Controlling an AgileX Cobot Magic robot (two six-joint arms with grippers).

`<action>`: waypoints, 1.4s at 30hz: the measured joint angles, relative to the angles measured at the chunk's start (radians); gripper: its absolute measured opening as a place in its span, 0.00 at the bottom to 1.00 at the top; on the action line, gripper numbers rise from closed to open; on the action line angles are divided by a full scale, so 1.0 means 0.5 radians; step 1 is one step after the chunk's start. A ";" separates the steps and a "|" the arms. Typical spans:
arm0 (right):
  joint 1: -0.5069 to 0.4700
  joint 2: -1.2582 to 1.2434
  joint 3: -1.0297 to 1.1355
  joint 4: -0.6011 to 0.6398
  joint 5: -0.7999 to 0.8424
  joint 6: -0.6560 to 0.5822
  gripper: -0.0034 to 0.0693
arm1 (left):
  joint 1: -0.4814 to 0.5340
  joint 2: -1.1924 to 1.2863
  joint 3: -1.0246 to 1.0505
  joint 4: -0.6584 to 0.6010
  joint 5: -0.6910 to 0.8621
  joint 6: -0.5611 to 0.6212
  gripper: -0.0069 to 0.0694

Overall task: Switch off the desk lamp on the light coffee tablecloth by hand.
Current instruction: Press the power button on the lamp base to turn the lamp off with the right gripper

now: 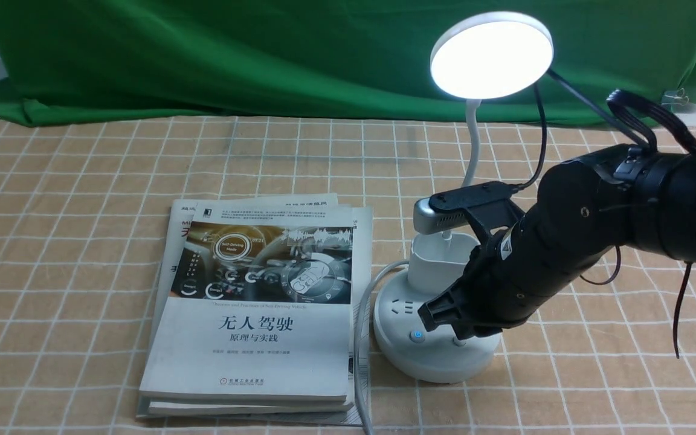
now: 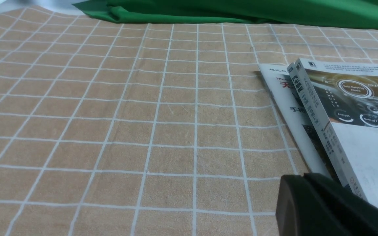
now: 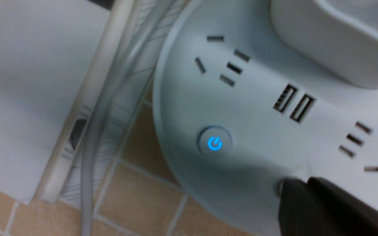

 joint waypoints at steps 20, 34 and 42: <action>-0.004 0.076 -0.017 -0.021 0.015 0.005 0.10 | 0.000 0.000 0.000 0.000 0.000 0.000 0.10; -0.004 0.062 -0.011 -0.021 0.041 0.007 0.10 | 0.000 0.000 0.000 0.000 0.000 0.000 0.10; -0.004 0.133 -0.024 -0.014 0.005 0.007 0.10 | 0.000 0.000 0.000 0.000 0.000 0.000 0.10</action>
